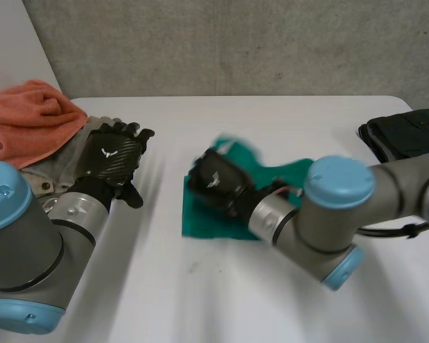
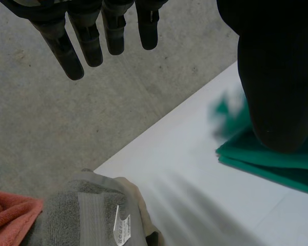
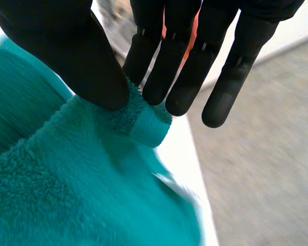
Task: Fold the laundry.
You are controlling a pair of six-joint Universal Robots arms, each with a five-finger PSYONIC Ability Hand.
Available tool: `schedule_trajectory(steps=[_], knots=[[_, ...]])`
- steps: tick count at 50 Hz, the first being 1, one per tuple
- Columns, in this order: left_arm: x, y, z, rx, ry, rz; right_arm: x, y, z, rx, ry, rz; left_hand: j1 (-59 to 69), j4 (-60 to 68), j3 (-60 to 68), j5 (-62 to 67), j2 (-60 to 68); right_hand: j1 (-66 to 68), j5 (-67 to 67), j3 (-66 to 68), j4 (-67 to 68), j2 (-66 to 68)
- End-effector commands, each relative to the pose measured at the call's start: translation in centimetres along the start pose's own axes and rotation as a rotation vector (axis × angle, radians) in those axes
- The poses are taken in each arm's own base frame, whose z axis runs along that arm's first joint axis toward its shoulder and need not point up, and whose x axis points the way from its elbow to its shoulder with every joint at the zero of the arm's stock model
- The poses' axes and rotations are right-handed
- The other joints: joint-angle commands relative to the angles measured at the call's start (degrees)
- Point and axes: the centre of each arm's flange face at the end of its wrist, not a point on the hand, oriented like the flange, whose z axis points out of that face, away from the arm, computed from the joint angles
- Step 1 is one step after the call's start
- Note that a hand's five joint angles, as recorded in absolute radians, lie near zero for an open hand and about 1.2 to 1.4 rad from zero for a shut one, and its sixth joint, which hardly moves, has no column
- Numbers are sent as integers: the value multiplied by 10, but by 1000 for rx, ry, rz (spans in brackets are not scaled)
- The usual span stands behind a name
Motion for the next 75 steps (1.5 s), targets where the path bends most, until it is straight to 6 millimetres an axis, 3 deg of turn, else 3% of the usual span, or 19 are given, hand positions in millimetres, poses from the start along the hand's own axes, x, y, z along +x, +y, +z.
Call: schedule_trajectory(steps=[1, 6, 7, 10, 19, 23, 26, 31, 35, 39, 45, 48, 49, 53, 55, 59, 62, 69, 75], knots=[[2, 0, 3, 2, 7, 0, -14, 5, -5, -51, -35, 5, 9, 5, 0, -7, 2, -542, -562, -580, -583, -579], [9, -7, 10, 39, 21, 2, 11, 5, -18, -152, 36, 147, 9, 5, 0, -7, 2, -545, -566, -584, -586, -582], [11, -8, 10, 44, 27, 2, 32, 15, -30, -216, 95, 235, 9, 5, 0, -7, 2, -545, -566, -584, -586, -582], [23, -16, 10, 73, 56, 4, 60, 37, -57, -337, 174, 390, 9, 5, 0, -7, 2, -545, -566, -584, -586, -582], [37, -19, 6, 87, 97, 7, 64, 85, -106, -560, 215, 568, 9, 5, 0, -7, 2, -545, -566, -584, -586, -582], [43, -16, 3, 79, 114, 8, 65, 107, -120, -647, 215, 508, 9, 5, 0, -7, 2, -303, -323, -341, -344, -340], [45, -15, 0, 75, 120, 11, 67, 117, -122, -692, 212, 424, 9, 5, 0, -7, 2, 144, 124, 106, 103, 107], [43, -18, -2, 81, 114, 10, 86, 120, -117, -710, 299, 316, 9, 5, 0, -7, 2, 155, 134, 116, 114, 118], [39, -25, -5, 98, 102, 9, 94, 93, -92, -597, 350, 196, 9, 5, 0, -7, 2, 155, 134, 116, 114, 118], [35, -32, -9, 119, 93, 7, 77, 39, -54, -396, 307, 89, 9, 5, 0, -7, 2, 155, 134, 116, 114, 118], [26, -32, -7, 118, 65, 4, 2, -7, -18, -178, 83, -33, 9, 5, 0, -7, 2, 155, 134, 116, 114, 118], [19, -31, -3, 113, 42, 3, -17, -15, -15, -139, 24, -57, 9, 5, 0, -7, 2, 155, 134, 116, 114, 118], [17, -30, -2, 112, 37, 3, -24, -19, -13, -125, 5, -63, 9, 5, 0, -7, 2, 115, 95, 77, 74, 79], [7, -30, 5, 108, -8, -3, -19, -21, -14, -124, 25, 55, 9, 5, 0, -7, 2, -452, -473, -491, -493, -489], [4, -33, 8, 112, -30, -9, -11, -16, -16, -135, 53, 167, 10, 7, 1, -5, 4, -545, -566, -584, -586, -582], [11, -36, 20, 127, -19, -25, 64, 4, -39, -149, 270, 546, 14, 10, 5, -2, 7, -545, -566, -584, -586, -582], [27, -40, 28, 144, 22, -47, 93, 9, -60, -149, 352, 774, 17, 13, 8, 2, 11, -545, -566, -584, -586, -582], [85, -46, 42, 165, 164, -137, 107, 26, -81, -251, 361, 988, 24, 20, 15, 9, 17, -545, -566, -584, -586, -582], [113, -25, 65, 76, 221, -207, 101, 51, -66, -328, 306, 1051, 32, 28, 23, 17, 26, -545, -566, -584, -586, -582]])
